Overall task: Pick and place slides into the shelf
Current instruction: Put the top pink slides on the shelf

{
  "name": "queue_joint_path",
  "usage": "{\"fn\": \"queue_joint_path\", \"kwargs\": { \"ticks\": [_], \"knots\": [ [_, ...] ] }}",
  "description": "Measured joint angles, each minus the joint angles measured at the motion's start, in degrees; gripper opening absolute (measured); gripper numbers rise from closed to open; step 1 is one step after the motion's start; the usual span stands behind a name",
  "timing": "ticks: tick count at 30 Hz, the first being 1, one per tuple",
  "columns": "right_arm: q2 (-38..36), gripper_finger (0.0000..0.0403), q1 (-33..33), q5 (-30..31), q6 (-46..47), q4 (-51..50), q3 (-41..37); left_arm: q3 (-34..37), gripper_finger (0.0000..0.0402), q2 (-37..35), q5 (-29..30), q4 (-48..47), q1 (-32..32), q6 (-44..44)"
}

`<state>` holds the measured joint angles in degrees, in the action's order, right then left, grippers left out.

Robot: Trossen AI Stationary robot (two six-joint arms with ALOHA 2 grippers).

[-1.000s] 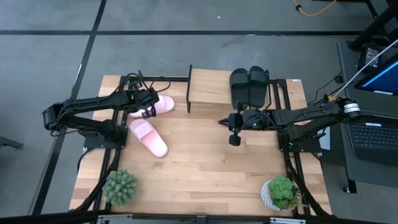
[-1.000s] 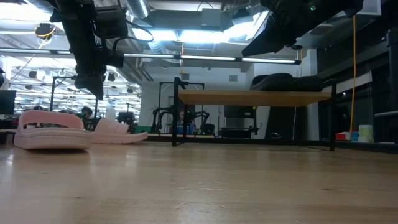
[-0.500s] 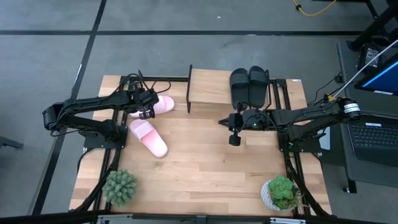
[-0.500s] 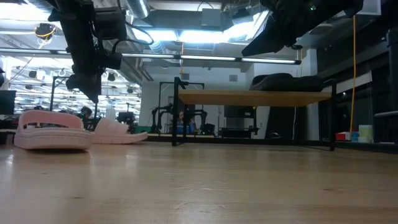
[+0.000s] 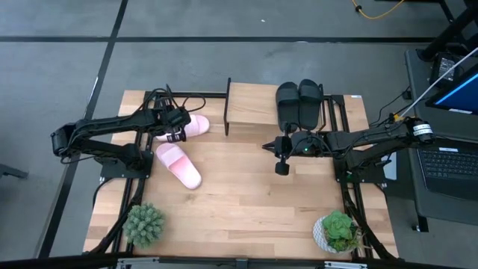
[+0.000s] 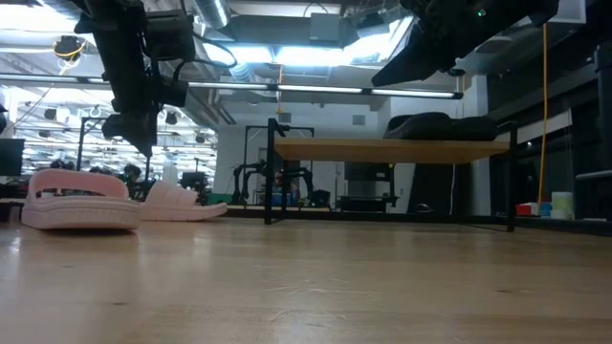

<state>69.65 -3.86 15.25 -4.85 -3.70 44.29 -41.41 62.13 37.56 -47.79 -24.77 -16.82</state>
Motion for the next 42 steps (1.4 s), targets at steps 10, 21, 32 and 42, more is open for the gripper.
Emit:
{"fn": "queue_joint_path", "kwargs": {
  "ticks": [10,21,32,42],
  "knots": [
    [0.02,0.0026,0.0,0.05,-0.11,0.91,-1.8,0.02,0.0196,0.55,-12.43,2.06,-0.09,-13.24],
    [0.04,0.0026,0.0,0.09,0.0,5.11,-6.01,0.04,0.0196,7.54,-9.41,3.7,-0.07,-24.33],
    [0.04,0.0026,-0.02,0.09,-1.45,6.92,-6.03,0.04,0.0196,14.51,-8.26,6.9,-0.65,-27.32],
    [0.04,0.0026,-0.02,0.09,-1.48,7.37,-6.03,0.04,0.0183,15.28,-6.76,10.25,-1.2,-25.35]
  ]
}}
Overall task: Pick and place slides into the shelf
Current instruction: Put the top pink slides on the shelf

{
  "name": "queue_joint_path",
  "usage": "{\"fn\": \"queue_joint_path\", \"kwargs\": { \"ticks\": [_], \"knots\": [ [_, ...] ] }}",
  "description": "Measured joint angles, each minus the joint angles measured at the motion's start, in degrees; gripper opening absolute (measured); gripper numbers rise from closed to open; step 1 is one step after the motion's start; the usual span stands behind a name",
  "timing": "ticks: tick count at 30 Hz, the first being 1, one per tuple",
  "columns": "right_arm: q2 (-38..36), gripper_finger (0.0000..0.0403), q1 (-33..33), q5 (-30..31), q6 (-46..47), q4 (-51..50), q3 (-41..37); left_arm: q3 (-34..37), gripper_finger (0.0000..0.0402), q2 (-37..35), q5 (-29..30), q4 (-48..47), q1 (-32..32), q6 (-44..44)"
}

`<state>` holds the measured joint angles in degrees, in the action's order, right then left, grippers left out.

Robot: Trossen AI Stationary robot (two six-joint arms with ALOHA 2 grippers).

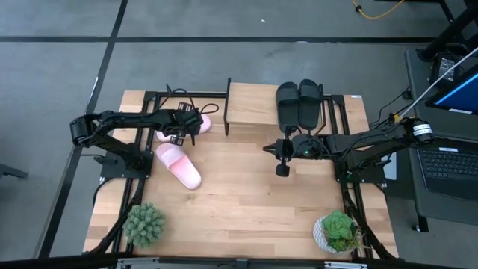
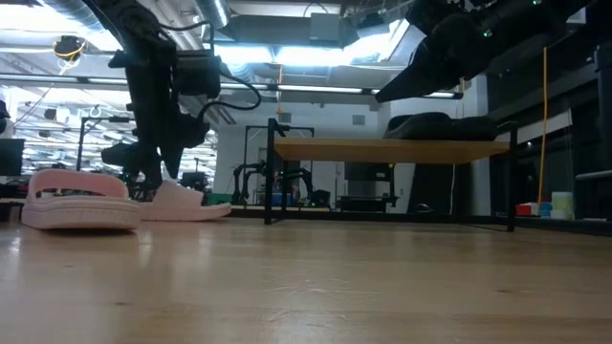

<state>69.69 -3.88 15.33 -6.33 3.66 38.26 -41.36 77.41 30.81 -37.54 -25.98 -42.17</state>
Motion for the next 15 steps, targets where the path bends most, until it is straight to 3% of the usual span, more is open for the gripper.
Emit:
{"fn": "queue_joint_path", "kwargs": {
  "ticks": [10,15],
  "knots": [
    [0.0,0.0026,0.0,0.0,0.0,0.98,0.0,0.0,0.0102,0.0,-6.25,1.11,-0.74,1.55],
    [0.0,0.0026,0.0,0.0,0.03,0.94,0.0,0.0,0.0066,0.0,-6.57,1.16,-1.65,3.36]
  ]
}}
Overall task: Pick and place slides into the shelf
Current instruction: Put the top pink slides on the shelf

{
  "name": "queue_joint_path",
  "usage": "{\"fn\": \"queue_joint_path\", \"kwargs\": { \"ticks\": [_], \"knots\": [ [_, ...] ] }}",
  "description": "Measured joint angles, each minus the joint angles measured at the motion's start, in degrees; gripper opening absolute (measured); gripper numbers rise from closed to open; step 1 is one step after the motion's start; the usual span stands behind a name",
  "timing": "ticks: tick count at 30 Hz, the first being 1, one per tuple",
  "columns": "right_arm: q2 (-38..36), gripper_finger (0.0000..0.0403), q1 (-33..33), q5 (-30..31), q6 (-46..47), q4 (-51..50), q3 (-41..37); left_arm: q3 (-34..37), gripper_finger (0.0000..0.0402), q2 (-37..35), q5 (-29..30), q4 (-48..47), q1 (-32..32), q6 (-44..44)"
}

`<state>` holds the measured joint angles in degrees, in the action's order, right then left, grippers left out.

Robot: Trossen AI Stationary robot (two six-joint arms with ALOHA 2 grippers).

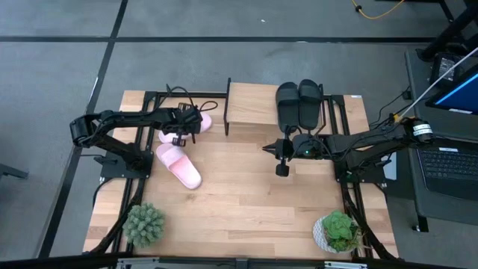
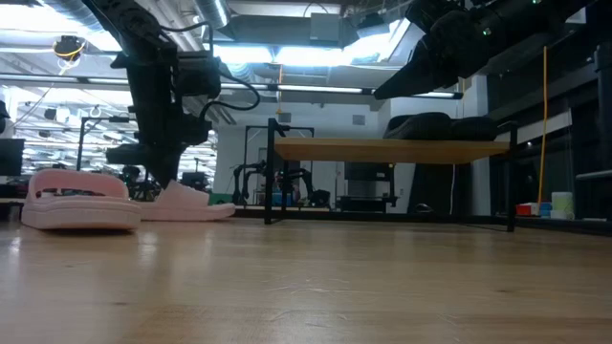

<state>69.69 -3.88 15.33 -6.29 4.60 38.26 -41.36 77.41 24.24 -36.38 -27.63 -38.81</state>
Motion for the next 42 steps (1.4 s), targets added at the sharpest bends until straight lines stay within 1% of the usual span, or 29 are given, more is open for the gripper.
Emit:
{"fn": "queue_joint_path", "kwargs": {
  "ticks": [4,5,7,11,12,20,23,25,28,32,36,38,42],
  "knots": [
    [0.0,0.0026,0.0,0.0,-0.01,-0.02,0.0,0.0,0.0015,0.0,0.39,0.06,-0.25,2.69],
    [0.0,0.0026,0.01,0.0,-0.01,-0.01,0.0,0.0,0.0009,0.0,0.63,0.06,-0.24,3.39],
    [0.0,0.0026,0.01,0.0,-0.01,0.08,0.0,0.0,0.0009,-0.25,2.09,0.03,-0.21,4.15],
    [0.0,0.0026,0.02,0.0,0.04,0.39,0.0,-0.05,0.0004,-0.71,9.15,-0.11,-0.23,4.73],
    [0.0,0.0026,0.0,0.0,0.1,0.39,0.0,-0.18,0.0004,-0.8,10.07,-0.31,-0.23,4.97],
    [0.0,0.0026,0.0,0.0,-0.02,1.69,-0.02,-3.88,0.0002,-5.45,11.13,-0.98,-0.65,6.95],
    [-0.02,0.0022,0.02,0.02,-0.22,4.85,-0.04,-6.21,0.0001,-7.95,13.04,-1.16,-0.87,7.2],
    [-0.37,0.0012,0.0,0.02,-1.56,5.87,0.24,-7.85,0.0001,-9.2,14.23,-2.31,-0.88,7.6],
    [-0.5,0.0006,0.0,0.02,-3.25,5.98,1.41,-10.87,0.0001,-11.15,14.2,-6.06,-0.88,11.36],
    [-0.67,0.0008,0.01,0.02,-3.93,5.8,2.67,-15.75,0.0,-12.25,13.98,-14.31,-0.86,17.4],
    [-1.85,0.0004,0.0,0.58,-6.16,5.67,4.47,-20.64,0.0,-12.33,14.16,-18.63,-0.56,23.57],
    [-2.86,0.0005,0.02,0.67,-6.25,5.3,5.83,-22.68,0.0,-12.19,14.2,-19.59,-0.03,26.87],
    [-4.09,0.0004,0.02,0.68,-6.43,0.08,8.77,-25.95,0.0,-12.15,13.94,-19.42,2.22,30.07]
  ]
}}
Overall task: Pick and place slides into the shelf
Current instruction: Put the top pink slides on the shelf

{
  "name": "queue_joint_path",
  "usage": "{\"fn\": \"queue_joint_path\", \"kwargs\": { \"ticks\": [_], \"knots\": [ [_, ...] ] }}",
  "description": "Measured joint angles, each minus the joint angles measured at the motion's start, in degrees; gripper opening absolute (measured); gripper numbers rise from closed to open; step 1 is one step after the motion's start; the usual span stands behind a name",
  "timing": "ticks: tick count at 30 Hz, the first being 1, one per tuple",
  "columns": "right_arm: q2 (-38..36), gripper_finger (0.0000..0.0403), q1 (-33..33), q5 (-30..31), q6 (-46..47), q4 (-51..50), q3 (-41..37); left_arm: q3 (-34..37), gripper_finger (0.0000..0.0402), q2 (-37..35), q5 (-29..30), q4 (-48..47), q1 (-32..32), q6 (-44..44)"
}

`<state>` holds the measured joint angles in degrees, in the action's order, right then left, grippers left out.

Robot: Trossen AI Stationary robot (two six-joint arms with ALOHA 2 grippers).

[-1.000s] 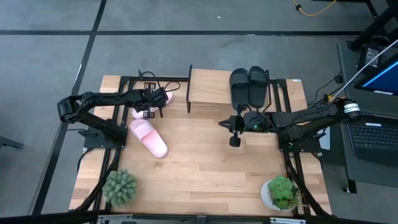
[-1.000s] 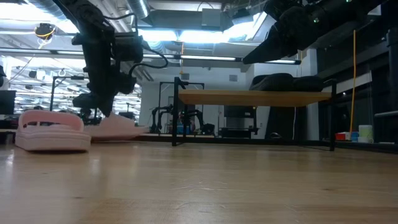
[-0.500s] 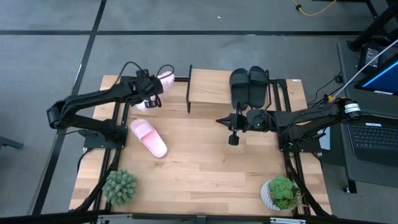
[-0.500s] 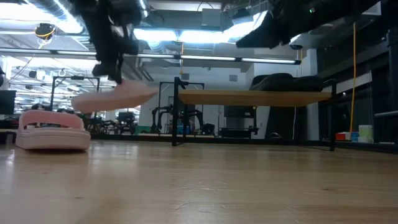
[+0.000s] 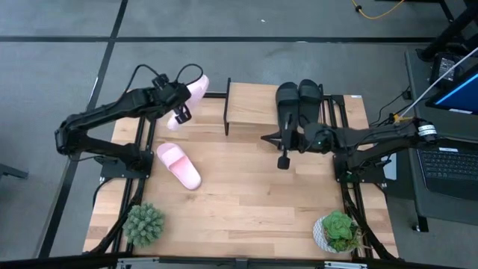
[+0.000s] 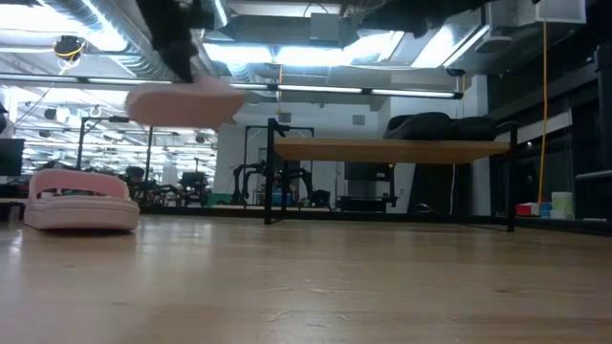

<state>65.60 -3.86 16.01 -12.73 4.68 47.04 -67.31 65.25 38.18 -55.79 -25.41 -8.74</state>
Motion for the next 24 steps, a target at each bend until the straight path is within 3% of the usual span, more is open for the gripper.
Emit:
{"fn": "queue_joint_path", "kwargs": {
  "ticks": [5,11,20,24],
  "knots": [
    [0.07,0.0005,-0.16,-0.07,0.24,-8.13,3.67,-2.76,0.0,0.03,0.04,2.63,3.61,2.56],
    [0.07,0.0003,-0.51,-0.1,0.25,-9.13,5.52,-6.27,0.0,2.32,0.23,6.94,7.15,4.18],
    [0.09,0.0004,-0.5,-0.15,0.47,-9.94,6.2,-18.15,0.0,14.33,2.48,7.43,9.03,5.71],
    [0.09,0.0004,-0.5,0.18,2.02,-10.28,6.2,-23.97,0.0,19.87,2.87,7.17,9.02,10.5]
  ]
}}
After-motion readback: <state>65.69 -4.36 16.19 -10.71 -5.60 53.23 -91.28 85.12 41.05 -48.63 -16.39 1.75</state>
